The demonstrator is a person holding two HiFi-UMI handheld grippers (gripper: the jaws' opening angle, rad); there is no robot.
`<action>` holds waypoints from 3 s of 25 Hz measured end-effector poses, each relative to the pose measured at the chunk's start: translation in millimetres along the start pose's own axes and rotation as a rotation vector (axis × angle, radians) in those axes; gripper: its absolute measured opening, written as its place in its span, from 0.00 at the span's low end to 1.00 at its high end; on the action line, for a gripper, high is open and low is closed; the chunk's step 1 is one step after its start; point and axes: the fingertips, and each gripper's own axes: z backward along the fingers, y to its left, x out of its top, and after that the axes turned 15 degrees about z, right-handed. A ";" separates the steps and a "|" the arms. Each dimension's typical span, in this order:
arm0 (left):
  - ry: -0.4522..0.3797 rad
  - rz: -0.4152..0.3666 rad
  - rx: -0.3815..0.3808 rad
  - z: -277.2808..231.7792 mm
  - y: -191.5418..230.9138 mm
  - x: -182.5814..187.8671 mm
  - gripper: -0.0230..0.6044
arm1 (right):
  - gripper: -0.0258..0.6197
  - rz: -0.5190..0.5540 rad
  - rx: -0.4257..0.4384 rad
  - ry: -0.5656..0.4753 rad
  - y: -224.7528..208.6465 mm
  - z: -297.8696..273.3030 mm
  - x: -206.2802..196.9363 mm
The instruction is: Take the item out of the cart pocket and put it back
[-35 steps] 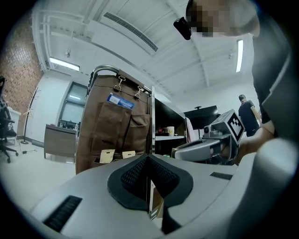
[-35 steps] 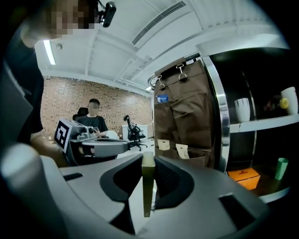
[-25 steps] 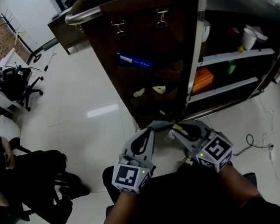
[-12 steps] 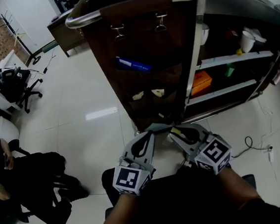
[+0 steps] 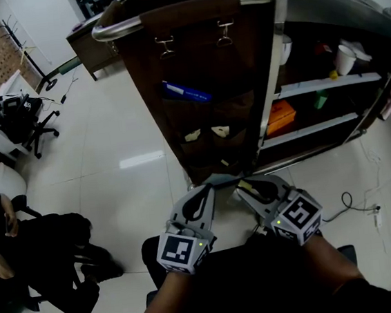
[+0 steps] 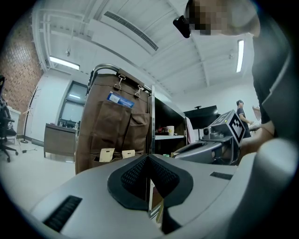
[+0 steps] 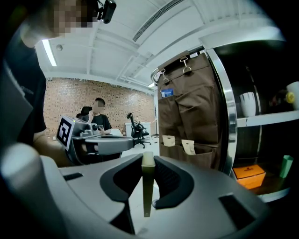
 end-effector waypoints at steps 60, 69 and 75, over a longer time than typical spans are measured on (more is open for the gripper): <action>-0.001 -0.038 0.027 2.4 7.1 0.8 0.04 | 0.18 0.243 -0.236 -0.415 -119.3 81.2 275.5; -0.006 -0.036 0.022 3.4 6.4 2.3 0.04 | 0.18 0.305 -0.259 -0.287 -154.0 35.0 272.0; -0.015 -0.014 0.020 4.4 7.9 2.1 0.04 | 0.18 0.286 -0.217 -0.180 -163.8 -3.6 238.9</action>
